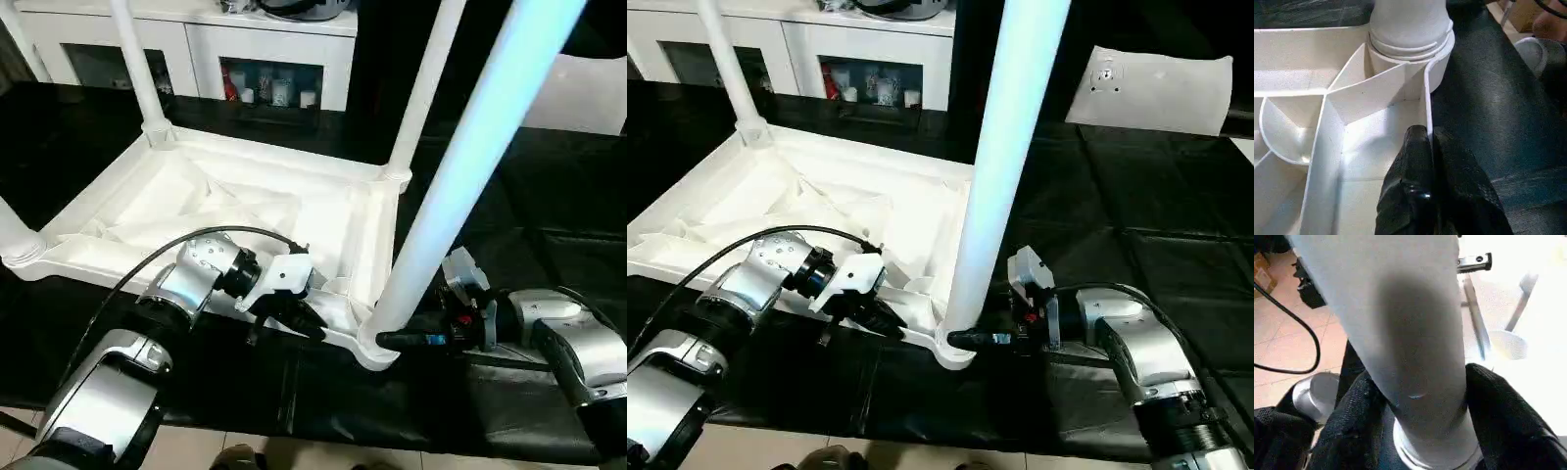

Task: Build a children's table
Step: Rotate leg to tighten

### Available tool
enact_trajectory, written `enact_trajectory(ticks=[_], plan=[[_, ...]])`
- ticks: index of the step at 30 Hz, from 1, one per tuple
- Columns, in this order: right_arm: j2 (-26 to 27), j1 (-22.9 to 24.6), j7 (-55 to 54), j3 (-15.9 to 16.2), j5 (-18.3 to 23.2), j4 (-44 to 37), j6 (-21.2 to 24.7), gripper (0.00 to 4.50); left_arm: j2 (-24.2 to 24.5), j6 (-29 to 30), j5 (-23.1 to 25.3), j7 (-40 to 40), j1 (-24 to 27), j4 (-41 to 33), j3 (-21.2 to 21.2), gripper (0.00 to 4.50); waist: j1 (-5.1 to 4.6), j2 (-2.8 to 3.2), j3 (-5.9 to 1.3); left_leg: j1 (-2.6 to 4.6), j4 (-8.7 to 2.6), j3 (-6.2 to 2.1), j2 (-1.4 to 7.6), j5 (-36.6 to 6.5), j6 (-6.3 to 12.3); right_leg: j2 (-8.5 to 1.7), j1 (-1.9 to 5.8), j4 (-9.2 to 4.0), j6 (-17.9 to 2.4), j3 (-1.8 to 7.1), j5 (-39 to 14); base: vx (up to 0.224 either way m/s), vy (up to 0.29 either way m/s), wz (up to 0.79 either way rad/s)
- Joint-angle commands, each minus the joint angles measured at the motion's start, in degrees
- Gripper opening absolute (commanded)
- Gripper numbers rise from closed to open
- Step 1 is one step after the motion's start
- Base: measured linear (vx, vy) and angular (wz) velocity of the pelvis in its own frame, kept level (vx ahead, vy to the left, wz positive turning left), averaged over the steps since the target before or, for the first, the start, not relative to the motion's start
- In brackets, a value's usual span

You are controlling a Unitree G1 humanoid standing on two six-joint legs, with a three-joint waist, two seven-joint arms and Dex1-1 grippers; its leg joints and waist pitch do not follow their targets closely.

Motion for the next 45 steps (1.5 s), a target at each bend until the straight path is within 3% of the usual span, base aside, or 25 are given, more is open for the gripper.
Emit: enact_trajectory(ticks=[1, 6, 10, 12, 13, 16, 17, 18, 22, 23, 26, 28, 30, 32, 35, 38, 40, 42, 45], plan=[[-0.57, -0.36, 1.29, 0.75, 0.67, -0.27, 0.48, 2.14, -0.23, -1.51, 0.31, -1.44, -1.71, -0.15, -1.55, 0.0, -0.24, -0.46, -4.59, 1.12, -3.5, -1.47, 3.93, -6.31, 4.37, -5.43, 2.83, -3.94, -13.12, 2.71, -8.68, 0.0, 0.0, 0.0], [0.07, 0.35, 0.45, 1.07, 1.35, -1.76, 1.51, 2.07, -0.19, -0.95, 0.22, -1.13, -1.24, -0.39, -1.17, 0.0, -0.26, -0.61, -4.62, 1.04, -3.47, -1.48, 3.89, -6.14, 4.29, -5.46, 2.95, -3.91, -12.94, 2.73, -8.67, 0.0, 0.0, 0.0], [4.83, 0.54, -10.16, -0.48, -0.45, -2.65, 2.86, 2.05, -1.54, 1.11, 1.24, 5.76, -2.04, 0.8, 0.39, 0.0, -0.53, -0.51, -4.5, 0.89, -3.57, -1.53, 3.77, -6.3, 4.03, -5.39, 2.85, -3.99, -12.66, 2.65, -9.08, 0.0, 0.0, 0.0], [7.53, 0.23, -16.0, -0.4, -2.61, -2.79, 2.62, 2.05, -2.51, 3.24, 2.06, 10.0, -2.63, 1.27, 0.99, 0.0, -1.0, -0.41, -4.29, 1.28, -3.75, -1.63, 3.59, -8.65, 2.4, -5.32, 2.47, -4.56, -11.64, 2.58, -13.77, 0.0, 0.0, 0.0], [8.87, -0.01, -18.96, -0.29, -3.75, -2.68, 3.14, 2.04, -3.22, 4.93, 2.35, 12.11, -2.82, 1.32, 1.25, 0.0, -1.41, -0.6, -4.09, 1.38, -3.94, -1.87, 3.42, -10.69, 0.8, -5.61, 2.62, -5.21, -9.93, 2.62, -19.71, 0.0, 0.0, 0.0], [15.35, -0.98, -31.11, -0.58, -6.89, -2.11, 7.3, 1.98, -7.48, 12.37, 1.83, 19.75, -2.84, 0.47, 2.87, 0.0, -2.3, -0.53, -3.83, 1.54, -4.29, -2.03, 3.51, -12.17, -0.36, -5.41, 2.31, -5.38, -9.26, 2.66, -22.51, 0.0, 0.0, 0.0], [20.22, -1.76, -38.21, -1.5, -7.27, -2.14, 10.66, 1.98, -10.29, 15.76, 1.86, 23.76, -2.41, -0.39, 3.2, 0.0, -2.89, -0.42, -3.85, 1.24, -4.51, -2.24, 3.47, -12.21, -0.85, -5.38, 2.5, -5.18, -9.5, 2.63, -22.08, 0.0, 0.0, 0.0], [20.52, -1.81, -38.65, -1.55, -7.31, -2.14, 10.85, 1.97, -10.46, 15.97, 1.87, 24.03, -2.39, -0.43, 3.22, 0.0, -3.55, -0.37, -3.92, 1.33, -4.61, -2.39, 3.42, -12.71, -1.42, -5.38, 2.33, -5.31, -9.66, 2.57, -21.86, 0.0, 0.0, 0.0], [27.84, -3.66, -48.88, -2.41, -8.98, -1.08, 12.7, 1.96, -15.16, 20.11, 1.99, 30.73, -2.03, -1.9, 3.88, 0.0, -4.69, -0.44, -4.06, 1.36, -4.18, -2.18, 3.05, -12.79, -0.3, -5.44, 2.53, -5.71, -10.05, 2.81, -20.5, 0.0, 0.0, 0.0], [28.95, -4.01, -50.61, -2.36, -9.61, -0.82, 12.39, 1.96, -16.04, 20.85, 1.93, 32.05, -2.09, -2.06, 4.2, 0.0, -4.94, -0.14, -3.98, 1.25, -4.15, -2.04, 3.11, -12.41, -0.06, -5.28, 2.37, -5.66, -10.29, 2.94, -19.22, 0.0, 0.0, 0.0], [32.27, -5.15, -54.94, -2.8, -10.17, -0.23, 12.44, 1.96, -18.46, 23.76, 1.94, 36.12, -2.22, -3.52, 5.23, 0.0, -4.96, -0.13, -4.06, 1.27, -4.13, -2.06, 2.94, -11.91, 0.55, -5.13, 2.52, -5.67, -10.34, 2.88, -18.55, 0.0, 0.0, 0.0], [32.32, -4.86, -54.9, -2.95, -10.51, -0.76, 11.01, 1.96, -18.23, 24.05, 2.27, 36.4, -2.11, -4.29, 5.28, 0.0, -4.9, -0.03, -4.09, 1.24, -4.13, -2.04, 3.01, -11.67, 0.95, -5.09, 2.61, -5.67, -10.22, 2.95, -17.32, 0.0, 0.0, 0.0], [32.9, -4.6, -55.67, -3.79, -10.56, -1.46, 11.51, 2.51, -17.99, 24.62, 2.69, 36.64, -1.85, -5.24, 5.28, 0.0, -4.95, 0.0, -4.22, 1.14, -4.19, -2.01, 3.1, -10.6, 1.39, -4.96, 2.67, -5.38, -10.59, 2.95, -14.66, 0.0, 0.0, 0.0], [31.64, -3.83, -55.12, -4.3, -10.43, -2.59, 11.25, 2.51, -16.47, 23.2, 3.02, 35.89, -1.51, -5.7, 5.02, 0.0, -4.86, -0.03, -4.37, 1.09, -4.06, -1.93, 3.05, -9.78, 1.83, -4.98, 2.77, -5.27, -10.78, 2.98, -13.13, 0.0, 0.0, 0.0], [29.6, -2.95, -53.03, -4.28, -10.48, -3.36, 10.21, 2.91, -14.72, 20.94, 3.08, 34.37, -1.29, -5.47, 5.14, 0.0, -4.76, 0.17, -4.4, 0.99, -4.07, -1.91, 3.07, -9.0, 2.25, -4.95, 2.83, -5.07, -11.24, 2.99, -10.83, 0.0, 0.0, 0.0], [24.59, -1.26, -48.58, -4.48, -10.92, -4.95, 7.68, 3.18, -11.14, 17.51, 3.09, 30.68, -0.56, -6.14, 4.97, 0.0, -4.45, 0.13, -4.51, 0.82, -4.03, -1.95, 3.13, -8.01, 3.04, -5.09, 3.26, -4.79, -11.87, 2.96, -7.62, 0.0, 0.0, 0.0], [20.37, -0.01, -43.44, -6.41, -8.84, -6.01, 6.25, 3.39, -8.23, 13.95, 2.19, 25.34, 0.27, -6.78, 4.43, 0.0, -4.29, 0.02, -4.64, 0.75, -3.84, -1.88, 3.22, -7.39, 4.18, -5.21, 3.45, -4.48, -12.53, 3.06, -5.44, 0.0, 0.0, 0.0], [18.2, 0.32, -40.89, -6.43, -8.98, -5.98, 4.87, 3.49, -6.96, 12.47, 2.38, 22.98, 0.59, -6.88, 3.75, 0.0, -4.44, -0.13, -4.56, 0.73, -3.83, -1.74, 3.3, -6.94, 4.62, -5.04, 3.22, -4.31, -13.2, 3.02, -4.24, 0.0, 0.0, 0.0], [13.55, 0.83, -33.99, -6.21, -8.9, -5.16, 1.89, 3.74, -4.36, 9.32, 2.53, 17.73, 0.82, -5.75, 2.73, 0.0, -3.95, -0.02, -4.38, 1.25, -3.82, -1.61, 3.48, -8.7, 4.11, -5.15, 2.9, -4.8, -13.2, 2.94, -8.3, 0.0, 0.0, 0.0]])
